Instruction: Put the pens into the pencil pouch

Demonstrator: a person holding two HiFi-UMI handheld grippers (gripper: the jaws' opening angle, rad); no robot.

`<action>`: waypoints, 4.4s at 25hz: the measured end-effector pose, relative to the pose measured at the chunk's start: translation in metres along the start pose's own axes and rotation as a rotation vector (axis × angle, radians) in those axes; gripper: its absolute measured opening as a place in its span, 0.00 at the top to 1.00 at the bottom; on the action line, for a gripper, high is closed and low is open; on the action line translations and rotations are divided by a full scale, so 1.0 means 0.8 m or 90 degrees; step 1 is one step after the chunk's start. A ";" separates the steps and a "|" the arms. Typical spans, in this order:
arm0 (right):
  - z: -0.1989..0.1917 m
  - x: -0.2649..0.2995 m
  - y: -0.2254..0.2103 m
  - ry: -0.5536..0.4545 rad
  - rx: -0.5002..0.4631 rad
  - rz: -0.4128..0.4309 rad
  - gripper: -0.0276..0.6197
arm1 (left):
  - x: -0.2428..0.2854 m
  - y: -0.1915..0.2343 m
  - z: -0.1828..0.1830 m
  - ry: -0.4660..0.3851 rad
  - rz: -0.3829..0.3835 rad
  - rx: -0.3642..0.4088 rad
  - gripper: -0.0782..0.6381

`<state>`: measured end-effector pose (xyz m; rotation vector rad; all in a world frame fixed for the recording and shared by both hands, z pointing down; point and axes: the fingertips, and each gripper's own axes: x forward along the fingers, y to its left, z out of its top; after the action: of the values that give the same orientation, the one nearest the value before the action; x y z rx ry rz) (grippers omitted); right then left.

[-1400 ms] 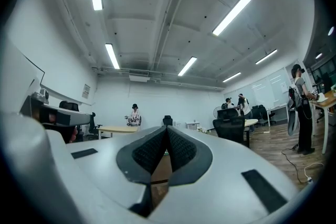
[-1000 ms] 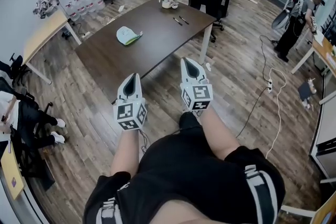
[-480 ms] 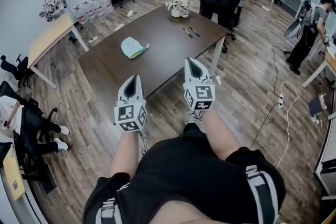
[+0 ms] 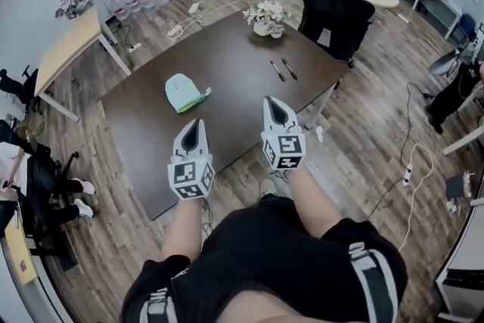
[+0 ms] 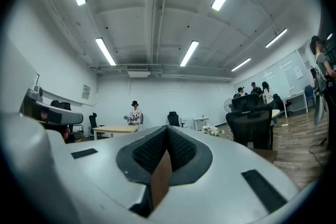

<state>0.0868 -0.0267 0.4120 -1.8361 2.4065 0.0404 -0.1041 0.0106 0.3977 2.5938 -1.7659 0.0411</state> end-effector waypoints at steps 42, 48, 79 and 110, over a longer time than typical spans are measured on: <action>-0.193 0.346 -0.239 0.355 -0.031 0.029 0.10 | 0.245 0.120 -0.017 0.052 0.091 -0.043 0.89; -0.276 0.357 -0.279 0.486 -0.043 0.028 0.29 | 0.244 0.125 -0.031 0.076 0.105 -0.040 0.89; -0.417 0.394 -0.331 0.679 -0.028 0.015 0.86 | 0.247 0.153 -0.071 0.139 0.181 -0.052 0.89; -0.020 0.317 -0.051 0.045 -0.020 0.183 0.89 | 0.202 0.167 -0.024 0.052 0.182 -0.042 0.89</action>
<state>0.0589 -0.2828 0.4025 -1.5122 2.7139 0.0397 -0.1692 -0.1883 0.4189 2.2431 -2.0526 0.0871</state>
